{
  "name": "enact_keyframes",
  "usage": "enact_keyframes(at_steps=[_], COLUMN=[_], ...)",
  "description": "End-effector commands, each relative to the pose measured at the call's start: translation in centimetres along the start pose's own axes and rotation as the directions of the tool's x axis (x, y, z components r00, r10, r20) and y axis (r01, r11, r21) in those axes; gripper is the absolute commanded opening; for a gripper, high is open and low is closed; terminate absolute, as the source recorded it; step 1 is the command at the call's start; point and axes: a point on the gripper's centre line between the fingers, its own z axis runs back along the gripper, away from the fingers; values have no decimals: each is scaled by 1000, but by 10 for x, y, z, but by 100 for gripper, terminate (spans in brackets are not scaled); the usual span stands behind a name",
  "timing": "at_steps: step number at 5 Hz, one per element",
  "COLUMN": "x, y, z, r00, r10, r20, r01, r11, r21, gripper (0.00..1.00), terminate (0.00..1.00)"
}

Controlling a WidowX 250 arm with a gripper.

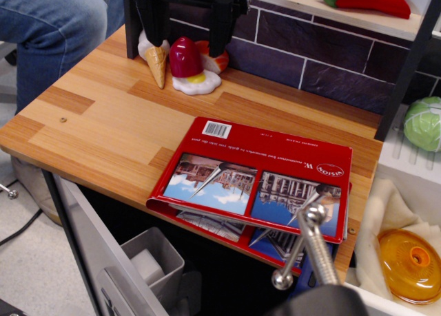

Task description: Open book

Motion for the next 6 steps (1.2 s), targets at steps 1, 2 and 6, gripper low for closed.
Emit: enact_keyframes(at_steps=[1, 2, 6], x=[0, -10, -1], y=[0, -43, -157], z=[0, -7, -56], r00=[1000, 999, 983], r10=[0, 2, 179], r20=[0, -49, 48], r01=[0, -2, -182], r11=[1000, 1000, 981], r21=[0, -6, 74], gripper=[100, 100, 100], terminate=[0, 0, 0])
